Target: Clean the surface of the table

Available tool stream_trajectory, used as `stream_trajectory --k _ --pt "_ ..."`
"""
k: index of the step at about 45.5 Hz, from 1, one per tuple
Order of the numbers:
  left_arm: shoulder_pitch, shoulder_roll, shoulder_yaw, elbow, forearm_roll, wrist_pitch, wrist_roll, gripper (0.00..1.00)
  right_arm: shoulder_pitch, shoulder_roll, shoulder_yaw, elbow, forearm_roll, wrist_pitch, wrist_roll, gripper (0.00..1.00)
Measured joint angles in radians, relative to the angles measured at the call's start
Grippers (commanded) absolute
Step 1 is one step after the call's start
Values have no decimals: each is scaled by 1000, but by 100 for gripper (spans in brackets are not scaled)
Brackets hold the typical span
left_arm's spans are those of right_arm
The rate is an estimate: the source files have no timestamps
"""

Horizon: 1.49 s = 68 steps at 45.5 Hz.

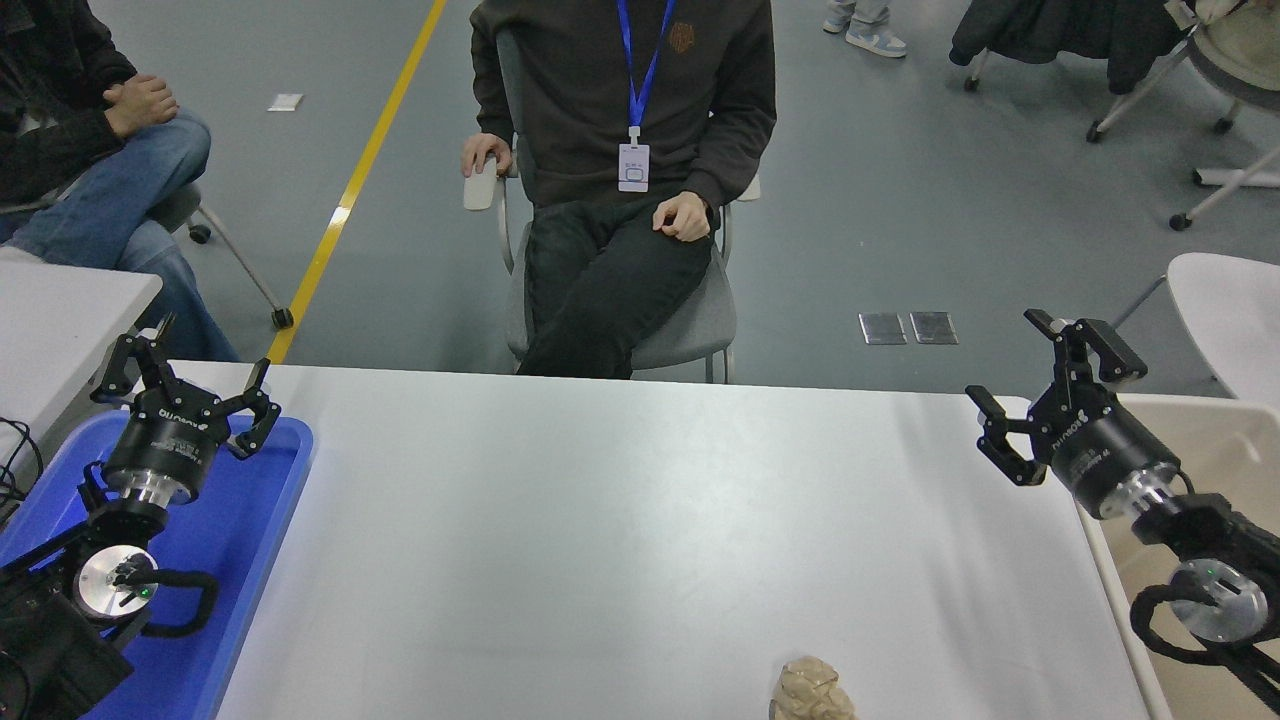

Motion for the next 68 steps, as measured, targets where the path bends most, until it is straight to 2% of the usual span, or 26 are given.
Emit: stream_trajectory --k 12,32,43,57,68 --pt "0 0 0 0 0 0 0 100 23 -113 -28 111 -68 58 -80 99" --pt "0 0 0 0 0 0 0 100 45 -155 -41 234 -330 141 -106 99" --pt "0 0 0 0 0 0 0 100 70 -179 -48 276 -544 264 -110 99" --pt "0 0 0 0 0 0 0 100 109 -193 -52 292 -657 474 -113 99" --pt "0 0 0 0 0 0 0 100 150 -122 -98 298 -852 570 -116 99"
